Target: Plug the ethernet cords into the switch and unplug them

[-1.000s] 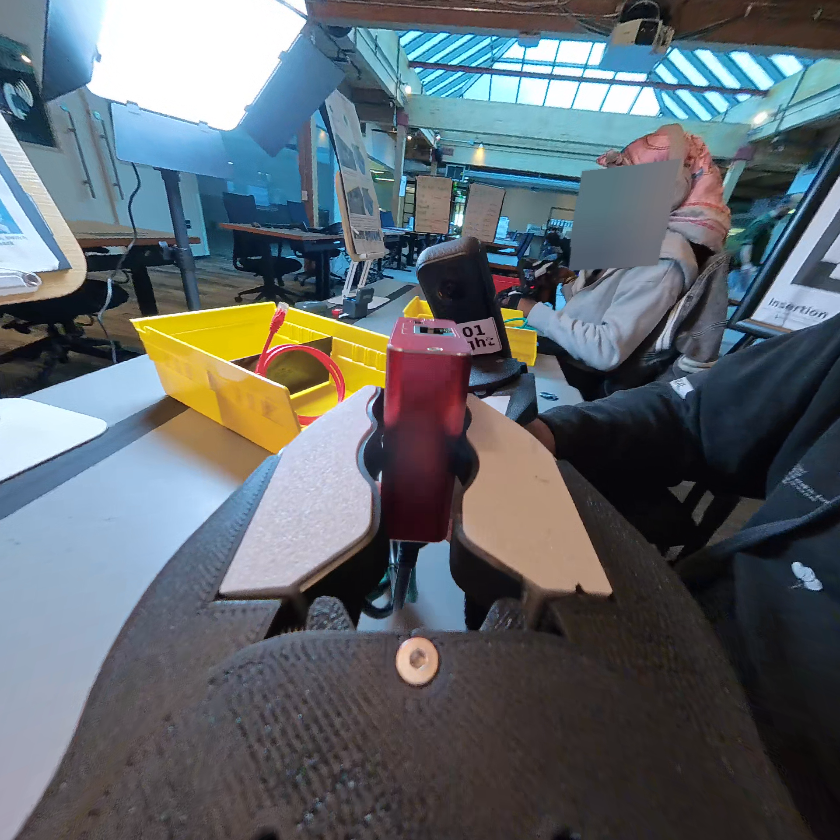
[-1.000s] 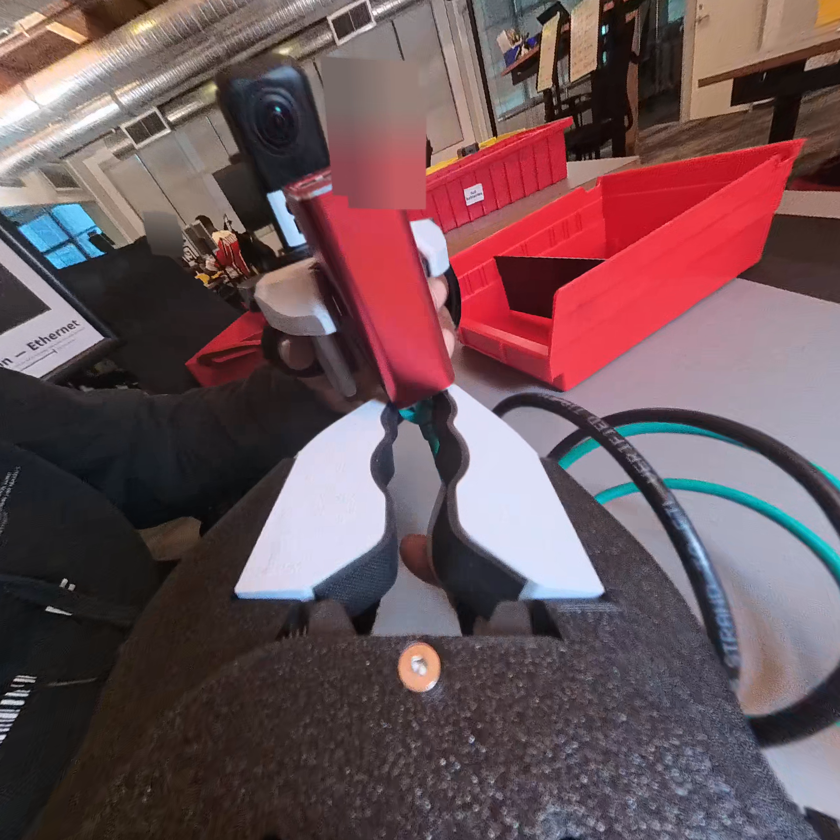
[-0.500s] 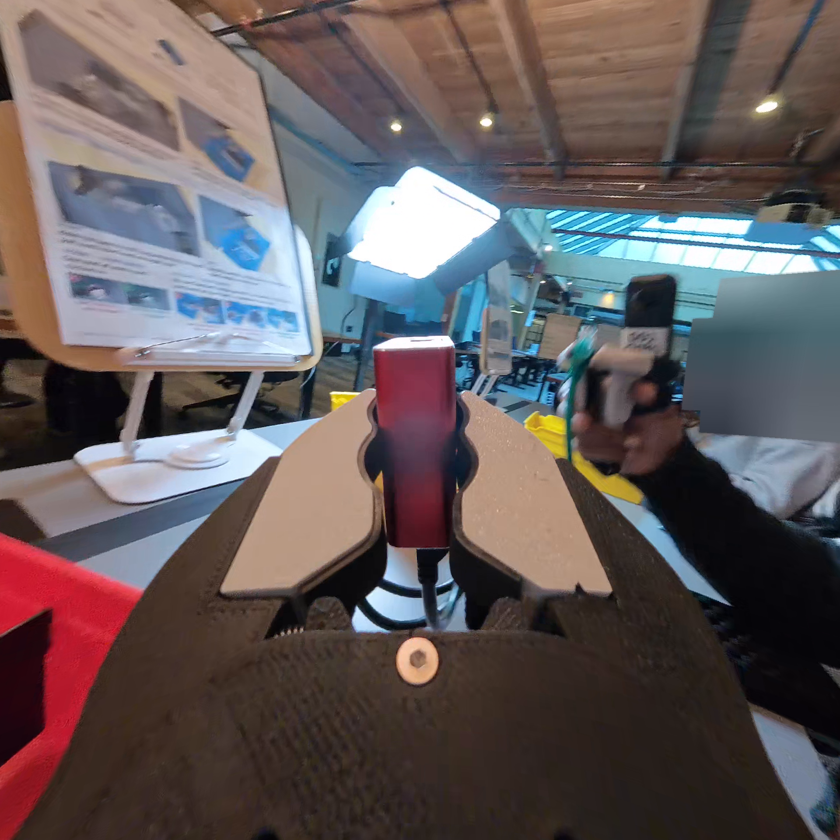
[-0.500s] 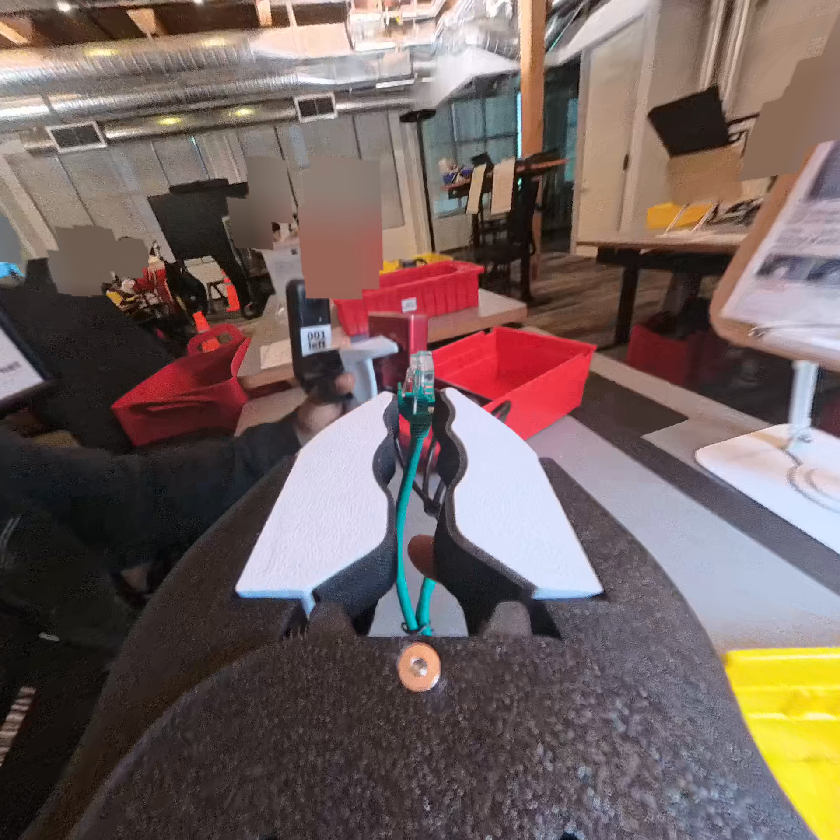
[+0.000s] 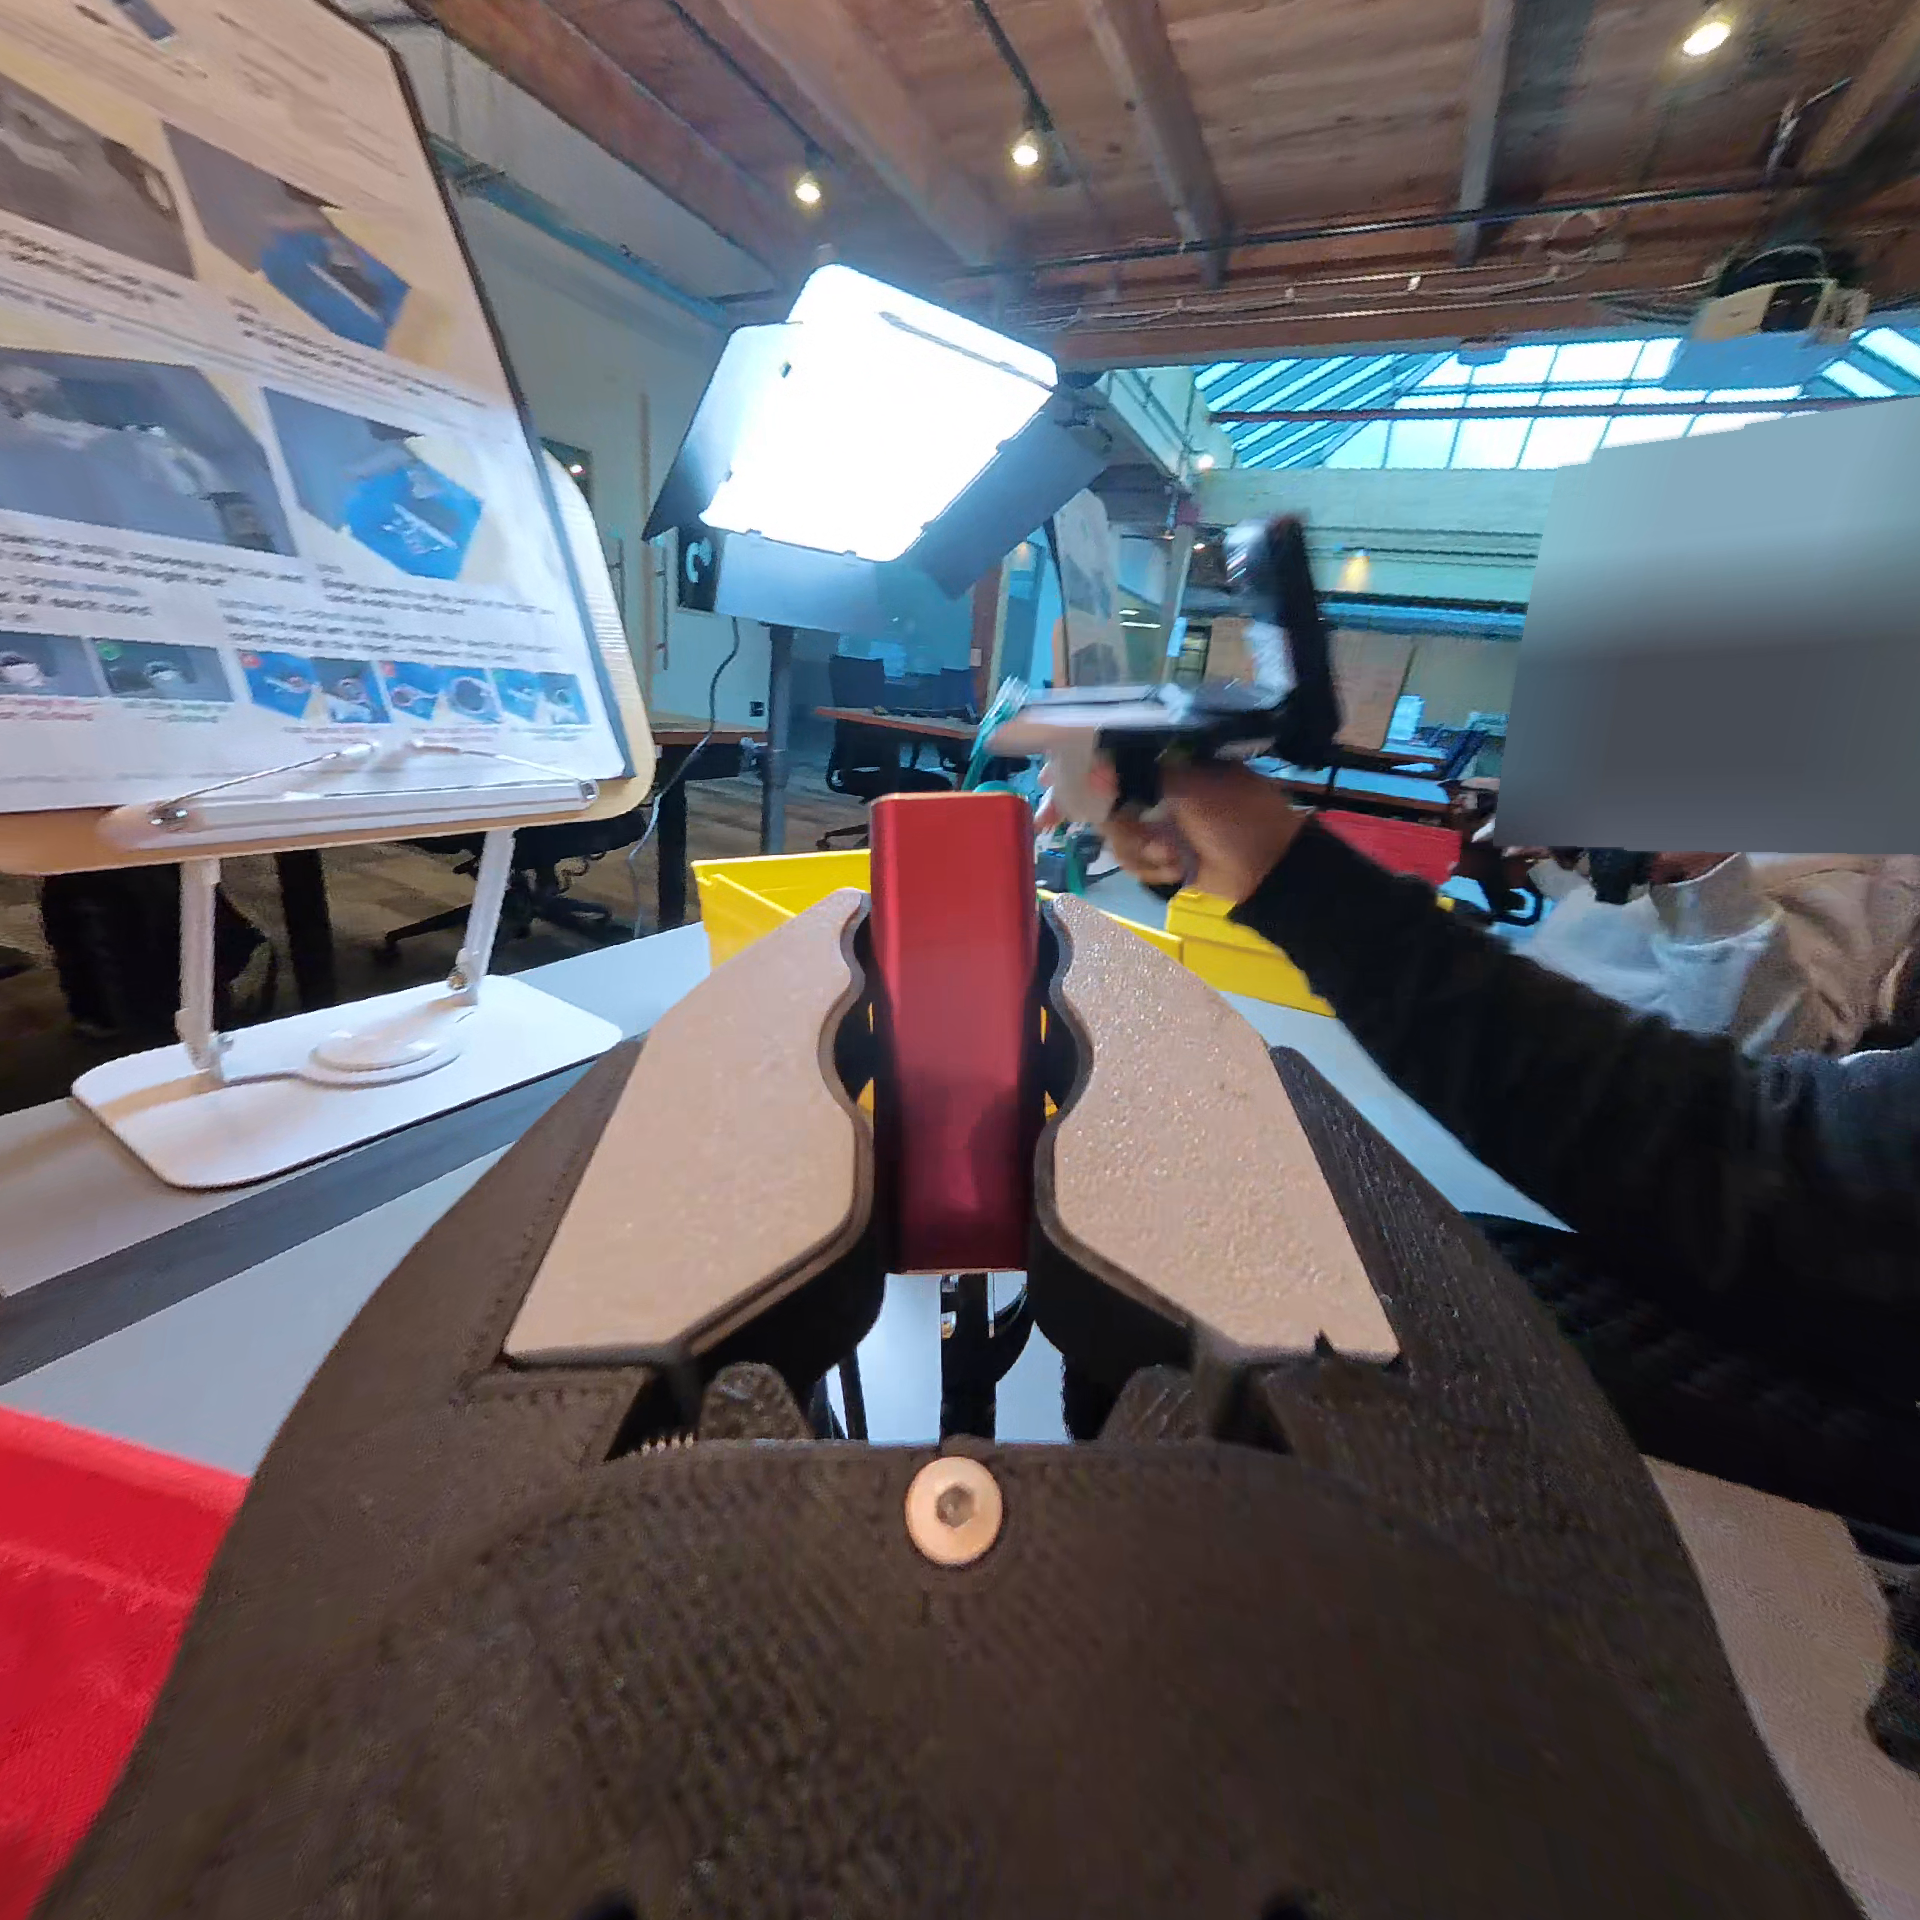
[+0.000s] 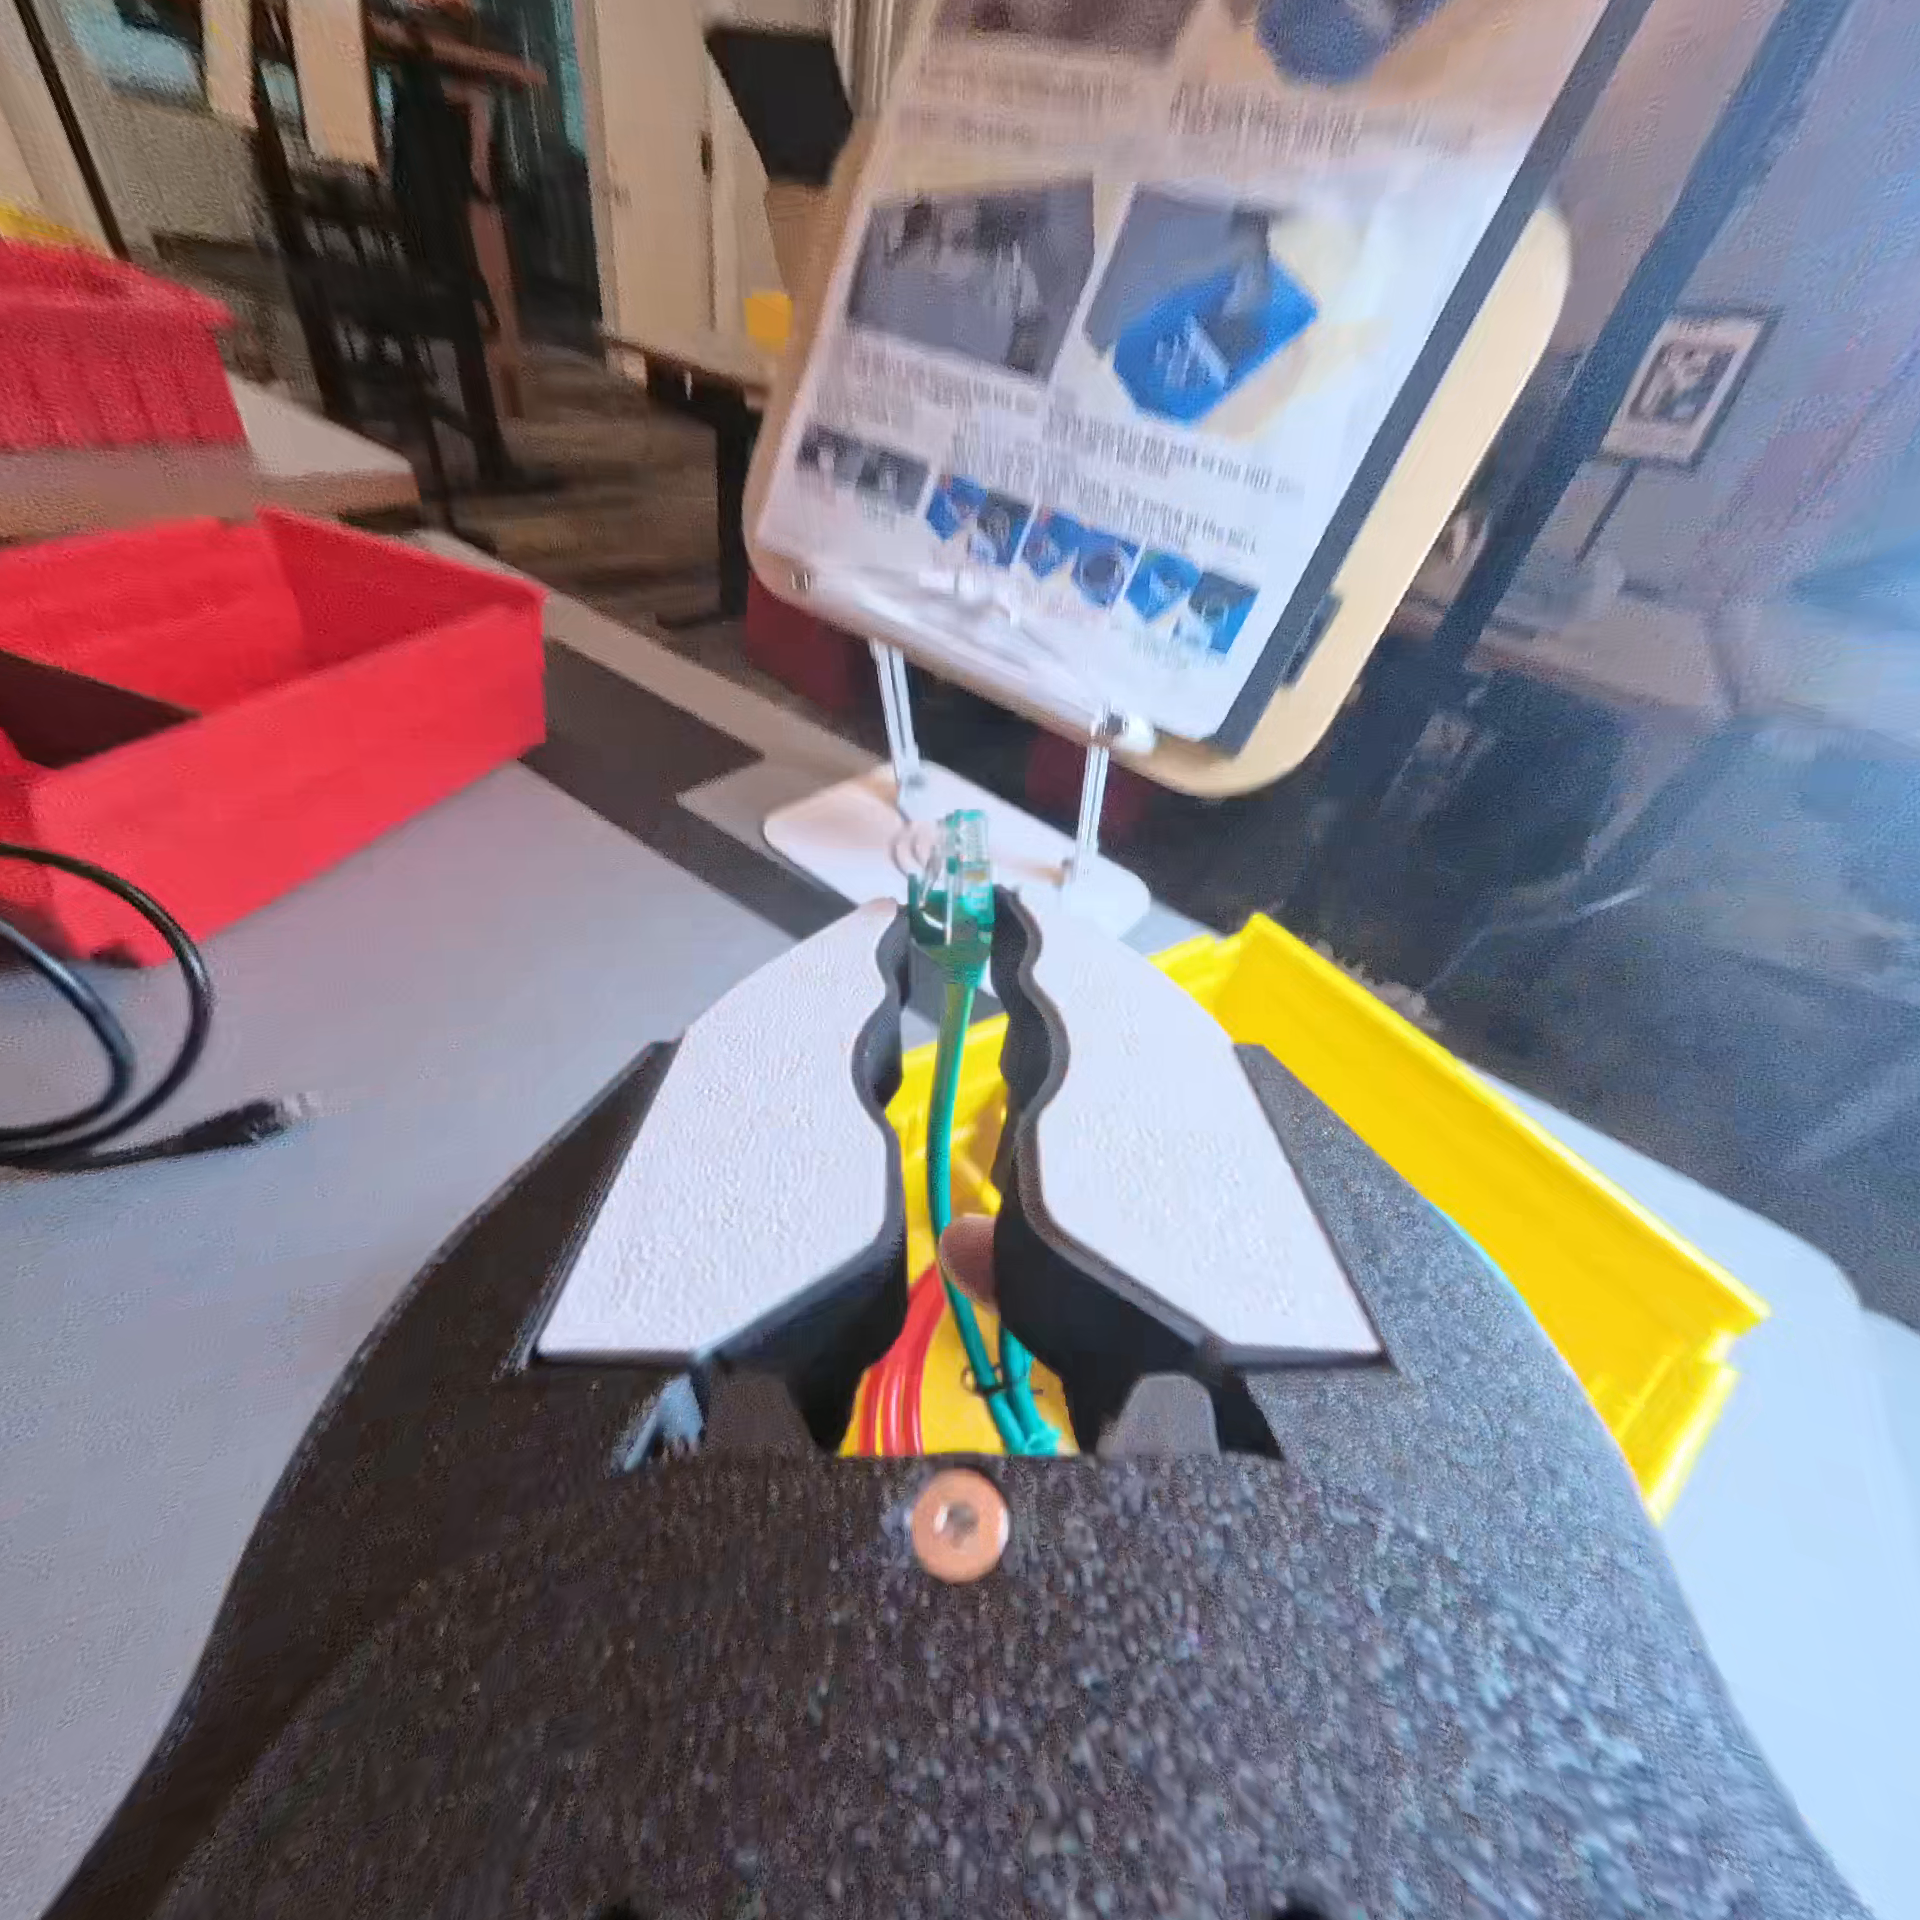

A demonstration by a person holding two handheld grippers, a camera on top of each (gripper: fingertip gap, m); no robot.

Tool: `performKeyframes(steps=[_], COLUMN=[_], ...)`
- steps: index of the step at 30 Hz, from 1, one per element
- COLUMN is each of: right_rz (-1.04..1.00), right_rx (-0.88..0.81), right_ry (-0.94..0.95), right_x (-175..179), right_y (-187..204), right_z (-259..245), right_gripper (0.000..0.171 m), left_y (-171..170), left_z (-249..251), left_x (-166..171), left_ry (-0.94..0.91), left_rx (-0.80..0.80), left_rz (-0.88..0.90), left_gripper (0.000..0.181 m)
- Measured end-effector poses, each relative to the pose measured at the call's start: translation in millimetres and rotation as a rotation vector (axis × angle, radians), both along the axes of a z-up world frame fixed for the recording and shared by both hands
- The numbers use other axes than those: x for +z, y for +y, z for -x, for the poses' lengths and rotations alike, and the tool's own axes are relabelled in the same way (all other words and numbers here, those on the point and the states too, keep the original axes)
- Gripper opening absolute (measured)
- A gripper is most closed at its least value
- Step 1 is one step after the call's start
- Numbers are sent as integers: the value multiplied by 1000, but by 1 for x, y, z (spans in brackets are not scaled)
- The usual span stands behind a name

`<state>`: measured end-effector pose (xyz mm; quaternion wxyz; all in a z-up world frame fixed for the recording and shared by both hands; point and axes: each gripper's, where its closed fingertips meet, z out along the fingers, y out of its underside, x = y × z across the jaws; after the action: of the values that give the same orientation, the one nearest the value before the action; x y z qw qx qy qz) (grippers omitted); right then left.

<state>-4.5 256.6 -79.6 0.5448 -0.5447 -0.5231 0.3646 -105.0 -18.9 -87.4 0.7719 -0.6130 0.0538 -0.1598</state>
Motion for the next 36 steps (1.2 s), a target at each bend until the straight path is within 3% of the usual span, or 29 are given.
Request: performKeyframes(steps=[3, 5, 11, 14, 18, 22, 24, 27, 30, 33, 36], right_rz=[49, 60, 51, 75, 266, 396, 417, 385, 205, -7, -89], right_rx=[-44, -54, 49, 254, 712, 907, 903, 936, 867, 778, 743], right_ry=[-248, -304, -78, -13, -50, -10, 13, -29, -197, -388, -484], right_x=[-69, -80, -5, 14, -24, -48, -44, -41, -50, -65, -74], right_y=[17, 17, -23, -83, -205, -285, -290, -285, -274, -265, -262], right_z=[8, 8, 4, 9, 28, 47, 54, 48, 35, 20, 11], right_gripper=[17, 33, 35, 35, 40, 46, 25, 24, 24, 24, 24], left_y=[-2, -2, -3, -3, -2, 0, 1, 2, 8, 11, 13], left_z=[-7, -9, -13, -16, -23, -38, -46, -51, -64, -76, -84], left_x=[5, 6, 8, 10, 14, 12, 9, 2, -24, -49, -63], left_ry=[-18, -34, -61, -84, -123, -164, -159, -121, -16, 154, 317], left_rx=[-36, -56, -91, -113, -154, -226, -263, -288, -361, -375, -331], left_rz=[-22, -31, -35, -42, -57, -63, -59, -15, 135, 257, 300], left_gripper=[28, 28, 28, 28, 28, 28, 29, 29, 29, 30, 30])
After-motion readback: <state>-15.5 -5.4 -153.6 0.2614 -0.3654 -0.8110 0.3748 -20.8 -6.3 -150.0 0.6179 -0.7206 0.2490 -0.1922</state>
